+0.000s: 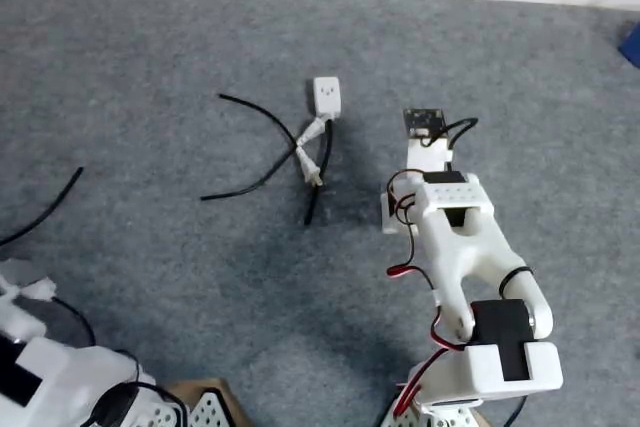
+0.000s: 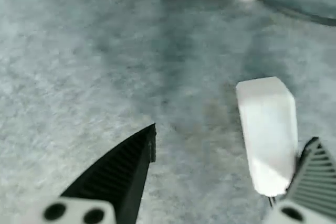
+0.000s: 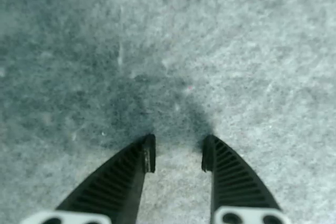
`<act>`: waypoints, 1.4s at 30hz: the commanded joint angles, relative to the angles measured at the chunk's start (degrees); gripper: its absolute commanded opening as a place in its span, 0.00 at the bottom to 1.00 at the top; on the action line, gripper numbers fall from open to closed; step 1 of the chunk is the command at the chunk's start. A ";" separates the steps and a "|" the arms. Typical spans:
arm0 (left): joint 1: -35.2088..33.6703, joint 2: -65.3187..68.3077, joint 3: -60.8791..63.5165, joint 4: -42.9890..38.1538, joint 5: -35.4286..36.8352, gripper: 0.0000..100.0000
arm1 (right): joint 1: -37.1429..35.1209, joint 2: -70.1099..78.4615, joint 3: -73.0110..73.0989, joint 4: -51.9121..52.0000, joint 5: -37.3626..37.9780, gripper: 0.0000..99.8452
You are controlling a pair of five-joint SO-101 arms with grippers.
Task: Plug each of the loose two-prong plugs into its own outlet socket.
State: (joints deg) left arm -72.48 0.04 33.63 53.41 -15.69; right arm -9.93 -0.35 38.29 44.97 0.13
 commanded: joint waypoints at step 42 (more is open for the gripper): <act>-1.27 -0.13 -12.44 16.09 2.73 0.40 | -1.19 -0.04 -2.15 0.31 0.70 0.15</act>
State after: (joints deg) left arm -72.66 0.13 21.14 71.69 -12.35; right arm -9.93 -0.35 38.29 44.97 0.13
